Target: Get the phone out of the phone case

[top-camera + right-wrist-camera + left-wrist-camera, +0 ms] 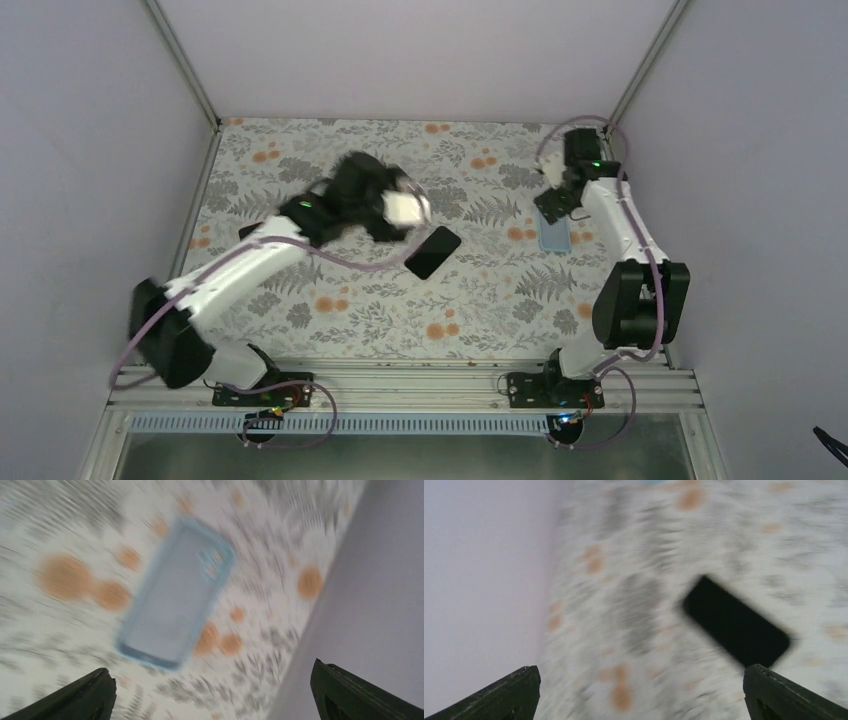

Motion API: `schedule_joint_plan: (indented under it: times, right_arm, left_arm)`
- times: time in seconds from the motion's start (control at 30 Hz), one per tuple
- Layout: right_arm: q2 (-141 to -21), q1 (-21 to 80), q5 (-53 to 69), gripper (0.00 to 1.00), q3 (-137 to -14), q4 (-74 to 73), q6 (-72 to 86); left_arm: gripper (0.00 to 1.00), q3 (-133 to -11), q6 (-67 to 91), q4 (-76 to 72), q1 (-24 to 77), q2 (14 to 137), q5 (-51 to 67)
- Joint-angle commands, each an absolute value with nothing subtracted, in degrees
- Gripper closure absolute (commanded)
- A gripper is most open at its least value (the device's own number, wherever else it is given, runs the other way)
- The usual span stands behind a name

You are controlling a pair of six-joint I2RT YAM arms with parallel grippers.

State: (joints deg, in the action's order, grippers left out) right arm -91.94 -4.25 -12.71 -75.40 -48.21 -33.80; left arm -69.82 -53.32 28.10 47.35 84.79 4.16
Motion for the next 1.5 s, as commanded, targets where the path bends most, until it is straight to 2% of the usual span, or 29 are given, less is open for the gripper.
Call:
schedule_joint_plan:
  times: [0.0, 0.13, 0.2, 0.23, 0.33, 0.4, 0.5, 0.63, 0.93, 1.27, 1.37, 1.47]
  right_arm:
    - [-91.5, 7.3, -5.6, 0.0, -80.1, -53.3, -30.8]
    - [-93.8, 15.2, 5.0, 0.0, -83.4, -53.7, -28.8]
    - [-94.7, 17.8, 7.9, 0.0, -83.8, -52.8, -28.0]
    - [-94.8, 18.8, 9.2, 0.0, -83.8, -52.6, -27.9]
    - [-97.4, 21.1, 12.0, 0.0, -83.3, -52.3, -27.7]
    - [-98.3, 21.9, 13.2, 0.0, -82.4, -52.0, -28.0]
    - [-98.6, 22.5, 14.0, 0.0, -80.3, -50.4, -28.0]
    - [-97.8, 22.6, 15.5, 0.0, -77.7, -48.4, -28.0]
    - [-93.4, 22.7, 16.0, 0.0, -72.1, -47.5, -28.5]
    - [-92.6, 22.7, 17.3, 0.0, -71.2, -47.3, -28.0]
    - [-92.8, 22.7, 17.4, 0.0, -71.5, -47.5, -28.1]
    - [-92.9, 22.6, 16.7, 0.0, -71.8, -48.0, -28.5]
  left_arm:
    - [0.0, -70.6, -47.2, 30.8, 31.4, 74.9, 6.3]
    - [0.01, -65.9, -45.7, 28.8, 17.6, 69.9, -1.4]
    - [0.15, -64.4, -43.9, 29.9, 9.4, 68.8, -2.4]
    - [0.24, -63.4, -43.4, 30.6, 5.3, 68.4, -1.6]
    - [0.73, -59.4, -43.8, 31.0, -5.7, 67.8, 0.4]
    - [0.95, -55.7, -46.1, 30.8, -11.8, 68.8, 2.6]
    - [0.98, -50.0, -47.1, 27.6, -16.0, 72.1, 2.0]
    - [0.98, -43.2, -45.9, 21.1, -16.7, 77.6, -2.0]
    - [0.98, -42.0, -43.6, 14.2, -18.0, 88.7, -4.7]
    - [0.98, -43.6, -42.1, 21.4, -16.7, 94.0, 10.9]
    - [0.98, -44.3, -40.6, 23.8, -12.6, 94.9, 15.9]
    - [0.98, -45.7, -38.3, 27.3, -3.9, 96.3, 21.2]
